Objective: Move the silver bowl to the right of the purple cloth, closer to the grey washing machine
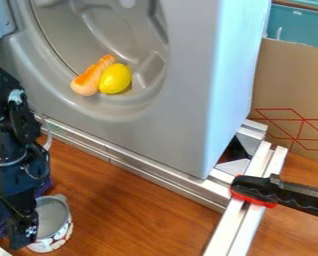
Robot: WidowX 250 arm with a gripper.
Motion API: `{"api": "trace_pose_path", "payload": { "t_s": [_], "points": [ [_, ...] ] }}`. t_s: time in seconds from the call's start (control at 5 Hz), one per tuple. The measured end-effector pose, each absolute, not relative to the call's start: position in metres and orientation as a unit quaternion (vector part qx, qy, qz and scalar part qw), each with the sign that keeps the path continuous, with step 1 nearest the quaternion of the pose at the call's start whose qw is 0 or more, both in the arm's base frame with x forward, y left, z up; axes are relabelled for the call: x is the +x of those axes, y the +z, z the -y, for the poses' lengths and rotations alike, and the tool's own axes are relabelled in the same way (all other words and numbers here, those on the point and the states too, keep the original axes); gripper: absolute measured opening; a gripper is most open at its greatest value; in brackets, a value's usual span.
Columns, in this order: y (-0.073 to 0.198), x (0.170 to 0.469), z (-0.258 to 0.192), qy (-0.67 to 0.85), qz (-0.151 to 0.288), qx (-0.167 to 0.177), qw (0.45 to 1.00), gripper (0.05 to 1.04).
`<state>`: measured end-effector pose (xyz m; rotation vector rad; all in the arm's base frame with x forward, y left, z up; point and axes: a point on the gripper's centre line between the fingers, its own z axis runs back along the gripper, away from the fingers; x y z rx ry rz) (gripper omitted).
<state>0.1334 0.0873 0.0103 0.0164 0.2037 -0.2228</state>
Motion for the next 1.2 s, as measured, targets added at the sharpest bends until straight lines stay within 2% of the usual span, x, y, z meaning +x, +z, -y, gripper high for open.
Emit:
{"api": "trace_pose_path", "payload": {
  "t_s": [0.4,0.8,1.2],
  "points": [
    [-0.009,0.133,-0.081,-0.107,-0.124,-0.004,0.987,0.999],
    [-0.013,0.148,-0.089,-0.090,-0.122,0.004,0.988,0.999],
    [-0.005,0.190,-0.101,-0.057,-0.059,0.020,0.996,0.999]
  ]
}}
